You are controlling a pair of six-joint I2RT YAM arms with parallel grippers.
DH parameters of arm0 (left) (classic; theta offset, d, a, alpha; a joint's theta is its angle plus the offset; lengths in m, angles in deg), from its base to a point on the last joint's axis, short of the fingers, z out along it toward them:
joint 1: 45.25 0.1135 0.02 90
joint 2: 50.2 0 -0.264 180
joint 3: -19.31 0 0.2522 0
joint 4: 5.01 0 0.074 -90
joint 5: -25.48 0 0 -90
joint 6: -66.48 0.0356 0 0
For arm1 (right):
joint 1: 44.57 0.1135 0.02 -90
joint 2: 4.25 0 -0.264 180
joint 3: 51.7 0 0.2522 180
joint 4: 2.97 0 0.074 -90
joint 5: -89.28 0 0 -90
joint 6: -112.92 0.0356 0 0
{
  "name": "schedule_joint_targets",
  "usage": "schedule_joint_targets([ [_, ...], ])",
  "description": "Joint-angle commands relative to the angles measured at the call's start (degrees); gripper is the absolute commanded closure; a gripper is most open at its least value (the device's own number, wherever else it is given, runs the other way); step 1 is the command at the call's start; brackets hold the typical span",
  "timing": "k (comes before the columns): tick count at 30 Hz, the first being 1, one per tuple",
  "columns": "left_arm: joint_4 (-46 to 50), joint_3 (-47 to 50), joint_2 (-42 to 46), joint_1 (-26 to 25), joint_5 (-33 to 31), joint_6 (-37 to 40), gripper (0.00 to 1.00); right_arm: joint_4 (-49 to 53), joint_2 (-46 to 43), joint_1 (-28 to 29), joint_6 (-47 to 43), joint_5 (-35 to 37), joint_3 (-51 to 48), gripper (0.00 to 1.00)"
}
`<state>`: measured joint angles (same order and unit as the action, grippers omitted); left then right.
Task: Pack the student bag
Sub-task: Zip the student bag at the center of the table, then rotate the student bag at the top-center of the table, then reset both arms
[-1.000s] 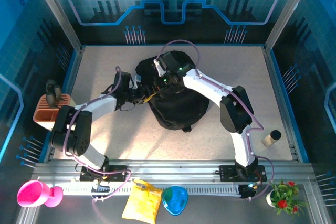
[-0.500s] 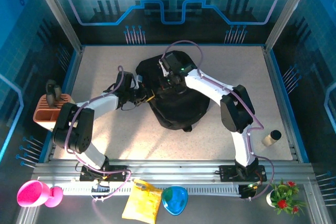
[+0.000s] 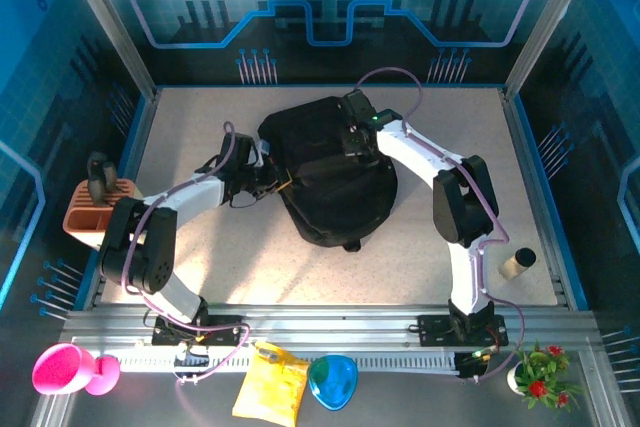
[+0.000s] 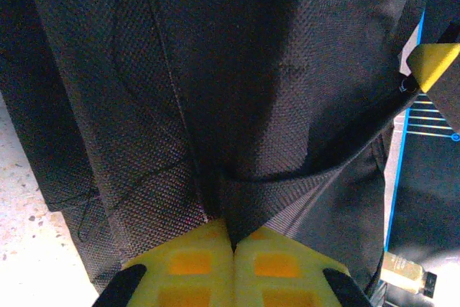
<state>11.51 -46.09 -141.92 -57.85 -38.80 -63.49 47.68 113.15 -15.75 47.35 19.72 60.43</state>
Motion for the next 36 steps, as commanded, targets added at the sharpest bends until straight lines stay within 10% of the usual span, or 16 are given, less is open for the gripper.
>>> schedule_joint_targets([
  [1, 4.0, -3.0, -0.7, 0.9, -3.0, 1.9, 1.00, 3.0, -3.2, -2.6, 2.9, 9.0, -1.0, 1.00],
  [13, 9.2, -23.9, -14.5, -2.9, -17.5, 4.9, 1.00, -2.3, -4.5, -6.0, 3.5, 2.1, -0.8, 1.00],
  [16, 8.2, -24.8, -14.1, -3.8, -23.5, 4.5, 0.87, -3.3, -5.1, -6.8, 2.7, 1.0, -0.4, 0.98],
  [20, 6.2, -21.0, -7.8, -4.0, -28.1, 5.2, 0.54, -5.4, -12.4, -7.4, 0.2, 0.6, -3.8, 0.48],
  [28, 0.3, -5.1, 8.0, -4.0, -46.5, 13.7, 0.21, -12.2, -29.6, -12.4, -1.4, 6.1, -21.0, 0.03],
  [36, -5.3, 10.9, 20.2, -3.7, -58.9, 21.3, 0.01, -23.6, -44.4, -18.0, -1.1, 14.2, -45.9, 0.00],
])
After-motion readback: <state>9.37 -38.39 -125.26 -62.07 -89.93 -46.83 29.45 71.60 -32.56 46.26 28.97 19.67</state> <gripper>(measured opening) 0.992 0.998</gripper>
